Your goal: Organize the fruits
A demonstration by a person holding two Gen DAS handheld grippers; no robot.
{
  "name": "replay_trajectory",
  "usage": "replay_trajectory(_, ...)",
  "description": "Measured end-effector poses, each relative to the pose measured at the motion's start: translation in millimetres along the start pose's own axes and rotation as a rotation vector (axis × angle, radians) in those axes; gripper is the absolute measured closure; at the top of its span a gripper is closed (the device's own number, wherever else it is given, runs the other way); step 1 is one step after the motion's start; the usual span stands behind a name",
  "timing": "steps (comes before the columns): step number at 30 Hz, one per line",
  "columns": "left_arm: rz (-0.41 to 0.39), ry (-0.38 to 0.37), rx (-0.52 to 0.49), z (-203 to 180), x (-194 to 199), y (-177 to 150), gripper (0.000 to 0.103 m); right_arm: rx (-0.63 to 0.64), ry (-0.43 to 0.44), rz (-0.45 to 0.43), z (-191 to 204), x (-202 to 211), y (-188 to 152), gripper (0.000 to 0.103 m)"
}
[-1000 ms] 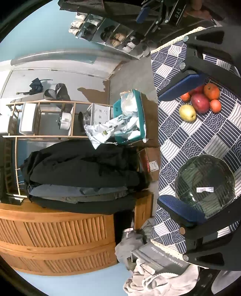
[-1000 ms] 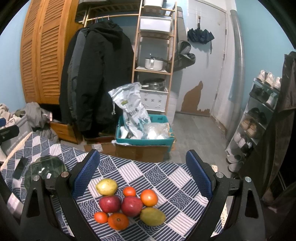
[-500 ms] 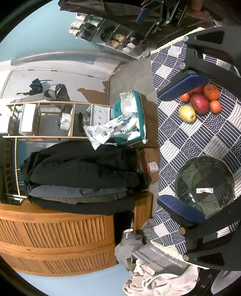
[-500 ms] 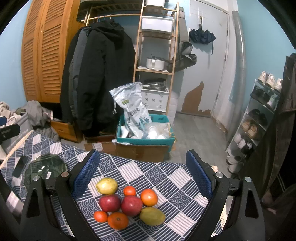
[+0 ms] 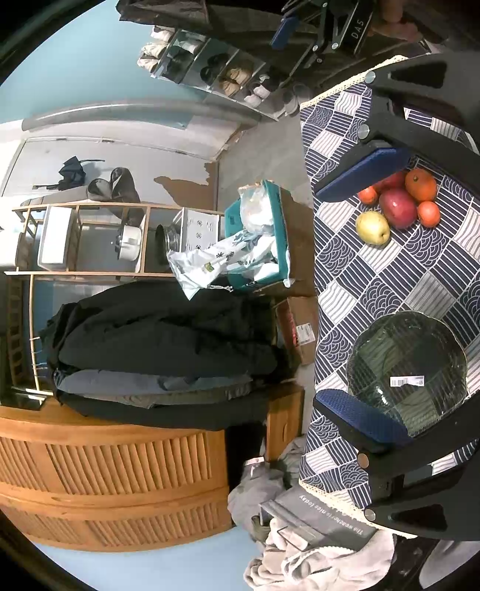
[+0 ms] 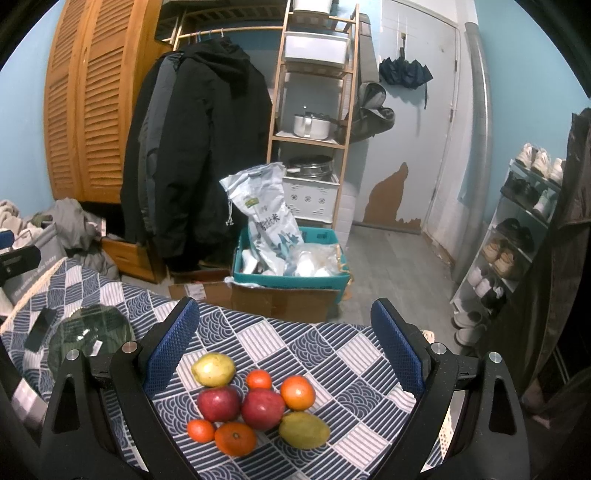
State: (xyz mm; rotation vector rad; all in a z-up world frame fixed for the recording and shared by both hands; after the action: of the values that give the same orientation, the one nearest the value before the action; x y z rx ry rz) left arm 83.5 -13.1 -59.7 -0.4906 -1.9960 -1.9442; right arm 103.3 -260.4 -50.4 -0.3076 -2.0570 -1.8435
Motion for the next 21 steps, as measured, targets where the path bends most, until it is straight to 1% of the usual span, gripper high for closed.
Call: replay_trajectory(21, -0.005, 0.011, 0.002, 1.5, 0.3, -3.9, 0.001, 0.005, 0.000, 0.001, 2.6, -2.1, -0.6, 0.011)
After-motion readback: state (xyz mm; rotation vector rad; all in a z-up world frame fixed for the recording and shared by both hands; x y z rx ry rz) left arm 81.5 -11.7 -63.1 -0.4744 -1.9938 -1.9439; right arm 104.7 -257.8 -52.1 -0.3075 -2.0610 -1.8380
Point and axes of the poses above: each gripper's, at about its wrist camera, not at the fingertips, and x roughly against the way its jaws point, z to its left, y to its top, the point moved 10 cm from there along -x, roughly the way its jaws point, and after that the axes turned 7 degrees about -z, right-handed, at the moved point
